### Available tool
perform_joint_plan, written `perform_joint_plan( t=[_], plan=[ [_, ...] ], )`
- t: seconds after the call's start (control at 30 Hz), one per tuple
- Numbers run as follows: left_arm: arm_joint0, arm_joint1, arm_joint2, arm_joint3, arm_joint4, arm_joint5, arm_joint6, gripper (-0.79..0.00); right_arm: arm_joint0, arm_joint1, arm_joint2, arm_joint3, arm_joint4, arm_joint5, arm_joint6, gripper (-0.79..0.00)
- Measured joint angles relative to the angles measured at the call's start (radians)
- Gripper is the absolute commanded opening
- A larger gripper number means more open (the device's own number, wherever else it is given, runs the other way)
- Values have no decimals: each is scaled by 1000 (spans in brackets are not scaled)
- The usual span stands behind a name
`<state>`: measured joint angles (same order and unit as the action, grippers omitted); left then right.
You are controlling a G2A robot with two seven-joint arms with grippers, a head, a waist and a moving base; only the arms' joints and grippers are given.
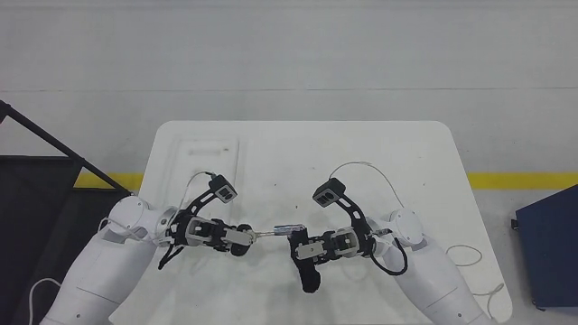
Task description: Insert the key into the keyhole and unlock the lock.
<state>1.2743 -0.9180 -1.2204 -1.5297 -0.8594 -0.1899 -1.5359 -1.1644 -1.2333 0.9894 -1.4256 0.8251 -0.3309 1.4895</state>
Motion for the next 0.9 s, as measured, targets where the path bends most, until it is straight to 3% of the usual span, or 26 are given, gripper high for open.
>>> perform_joint_plan(
  t=[0.9],
  plan=[
    [-33,2,6,-2,36,-33,0,-785,0,0,0,0,0,0,0,-785]
  ],
)
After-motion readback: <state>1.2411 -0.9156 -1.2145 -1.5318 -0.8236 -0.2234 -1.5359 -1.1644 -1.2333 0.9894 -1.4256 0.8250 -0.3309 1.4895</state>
